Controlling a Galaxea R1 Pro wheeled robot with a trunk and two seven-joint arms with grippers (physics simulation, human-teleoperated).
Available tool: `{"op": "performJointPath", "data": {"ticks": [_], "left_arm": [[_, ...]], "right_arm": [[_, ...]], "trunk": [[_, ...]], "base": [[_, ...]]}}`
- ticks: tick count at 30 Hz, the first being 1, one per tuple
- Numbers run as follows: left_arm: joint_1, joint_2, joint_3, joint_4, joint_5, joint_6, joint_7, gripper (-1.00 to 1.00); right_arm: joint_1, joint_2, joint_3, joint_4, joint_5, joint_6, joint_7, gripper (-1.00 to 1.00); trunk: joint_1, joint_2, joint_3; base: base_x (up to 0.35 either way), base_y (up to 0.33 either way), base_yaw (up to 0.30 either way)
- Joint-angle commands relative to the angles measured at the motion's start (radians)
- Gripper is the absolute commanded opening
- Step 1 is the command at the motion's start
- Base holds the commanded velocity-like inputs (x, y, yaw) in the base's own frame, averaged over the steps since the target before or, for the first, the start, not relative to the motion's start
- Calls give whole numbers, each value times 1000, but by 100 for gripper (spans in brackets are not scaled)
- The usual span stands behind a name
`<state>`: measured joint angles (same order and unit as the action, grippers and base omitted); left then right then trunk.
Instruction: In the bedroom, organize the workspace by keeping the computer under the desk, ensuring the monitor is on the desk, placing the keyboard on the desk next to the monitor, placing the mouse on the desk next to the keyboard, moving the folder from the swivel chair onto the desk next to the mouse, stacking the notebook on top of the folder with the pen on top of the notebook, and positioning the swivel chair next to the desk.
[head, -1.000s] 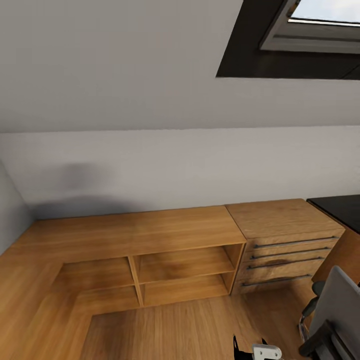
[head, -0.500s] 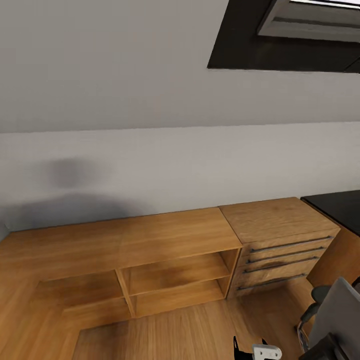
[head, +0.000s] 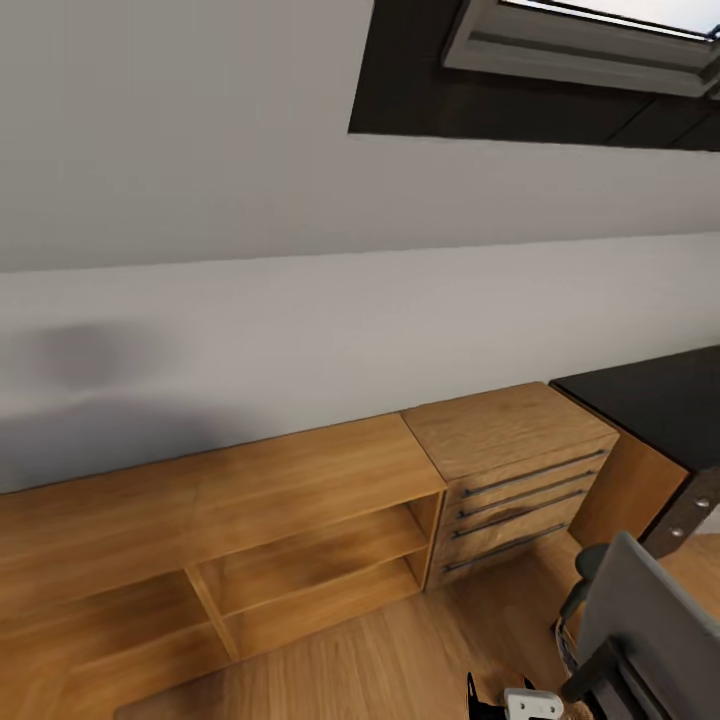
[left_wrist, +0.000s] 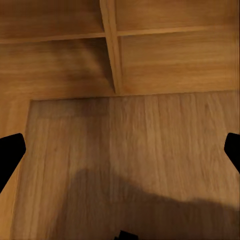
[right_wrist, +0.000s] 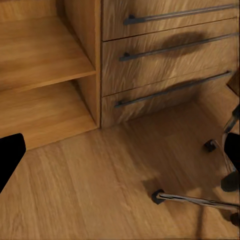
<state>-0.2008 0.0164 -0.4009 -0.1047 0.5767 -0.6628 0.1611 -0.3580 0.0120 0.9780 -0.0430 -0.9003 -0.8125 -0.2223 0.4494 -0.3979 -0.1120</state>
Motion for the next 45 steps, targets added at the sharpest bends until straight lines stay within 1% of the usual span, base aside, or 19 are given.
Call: {"op": "performJointPath", "data": {"ticks": [1, 8, 14, 27, 31, 35, 39, 41, 42, 45], "left_arm": [[0, 0, -9, -1, 0, -1, 9, 100], [0, 0, -10, -1, 0, -1, 9, 100], [0, 0, -10, -1, 0, -1, 8, 100], [0, 0, -10, -1, 0, -4, 8, 100], [0, 0, -10, -1, 0, -4, 8, 100], [-1, 1, -9, -1, 0, -4, 8, 100], [-1, 1, -9, -1, 1, -4, 8, 100], [-1, 1, -8, 4, 1, -2, 7, 100], [-1, 2, -8, 17, 1, -2, 6, 100], [0, 1, -8, 47, 1, -2, 4, 100]], "right_arm": [[-1, 0, 8, 0, 0, 0, -9, 100], [-1, 0, 8, 0, 0, 0, -9, 100], [-1, 2, 9, 0, 0, 1, -9, 100], [-1, 3, 10, 0, 0, 1, -8, 100], [0, 3, 10, 1, 0, 1, -8, 100], [5, 6, 11, 25, 0, 1, -7, 100], [49, 8, 11, 33, 0, 0, -4, 100], [90, 7, 11, 34, 1, -1, 0, 100], [112, 7, 11, 35, 1, -1, 3, 100], [145, 5, 10, 36, 1, -4, 6, 100]], "trunk": [[1, -2, -2], [1, -2, -2], [1, -2, -4], [1, -2, -21], [1, -2, -26], [1, -2, -32], [1, -2, -37], [1, -2, -40], [1, -2, -41], [1, -2, -45]], "base": [[1, 0, -297], [173, 111, -297], [42, 26, -283], [1, 5, -176], [0, 202, -164], [0, 108, -172], [0, 18, -173], [0, 5, -172], [0, 3, -160], [0, 2, -148]]}}
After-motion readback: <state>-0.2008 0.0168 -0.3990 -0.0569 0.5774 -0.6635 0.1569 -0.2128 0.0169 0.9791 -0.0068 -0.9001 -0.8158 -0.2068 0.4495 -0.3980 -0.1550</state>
